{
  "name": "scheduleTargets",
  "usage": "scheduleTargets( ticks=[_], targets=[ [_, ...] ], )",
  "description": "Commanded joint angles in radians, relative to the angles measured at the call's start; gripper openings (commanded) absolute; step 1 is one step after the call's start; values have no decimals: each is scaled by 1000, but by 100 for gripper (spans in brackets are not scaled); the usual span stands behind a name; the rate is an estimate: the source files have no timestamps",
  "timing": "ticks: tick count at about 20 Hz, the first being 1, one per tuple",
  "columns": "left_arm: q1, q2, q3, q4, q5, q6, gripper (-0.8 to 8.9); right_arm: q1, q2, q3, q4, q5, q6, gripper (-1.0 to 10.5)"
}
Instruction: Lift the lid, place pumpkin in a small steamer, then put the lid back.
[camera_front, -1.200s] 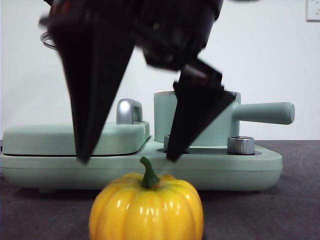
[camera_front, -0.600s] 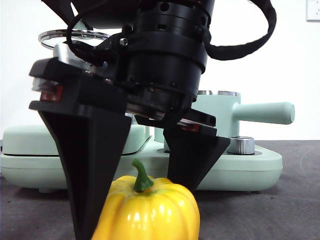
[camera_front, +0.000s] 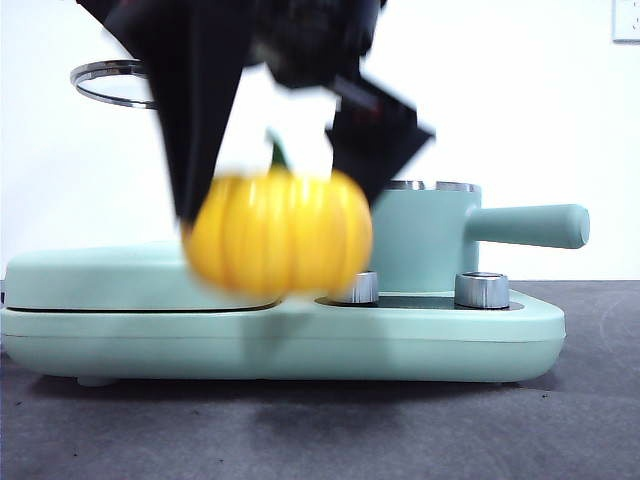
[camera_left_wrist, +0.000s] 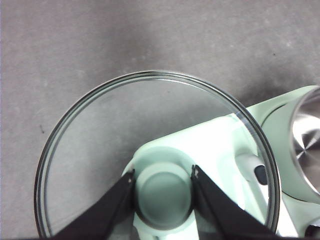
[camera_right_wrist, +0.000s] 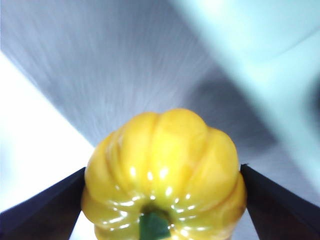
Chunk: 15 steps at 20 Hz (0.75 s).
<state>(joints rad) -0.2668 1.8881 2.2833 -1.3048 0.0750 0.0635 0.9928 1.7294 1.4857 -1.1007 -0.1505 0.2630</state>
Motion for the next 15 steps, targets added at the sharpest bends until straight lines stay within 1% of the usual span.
scheduleTargets(
  ticks=[1, 6, 10, 12, 15],
  targets=[
    [12, -3, 34, 20, -1, 0, 10, -54, 17, 160, -71, 5, -50, 376],
    [32, -3, 33, 19, -1, -1, 10, -260, 81, 428, -108, 1, -101, 376],
    [33, -3, 32, 19, -1, -1, 10, -406, 220, 615, -197, 1, -152, 376],
    [33, -3, 32, 20, -1, -2, 10, -452, 284, 657, -233, 1, -175, 376],
    [33, -3, 32, 21, -1, -2, 10, -489, 349, 658, -232, -5, -188, 377]
  ],
)
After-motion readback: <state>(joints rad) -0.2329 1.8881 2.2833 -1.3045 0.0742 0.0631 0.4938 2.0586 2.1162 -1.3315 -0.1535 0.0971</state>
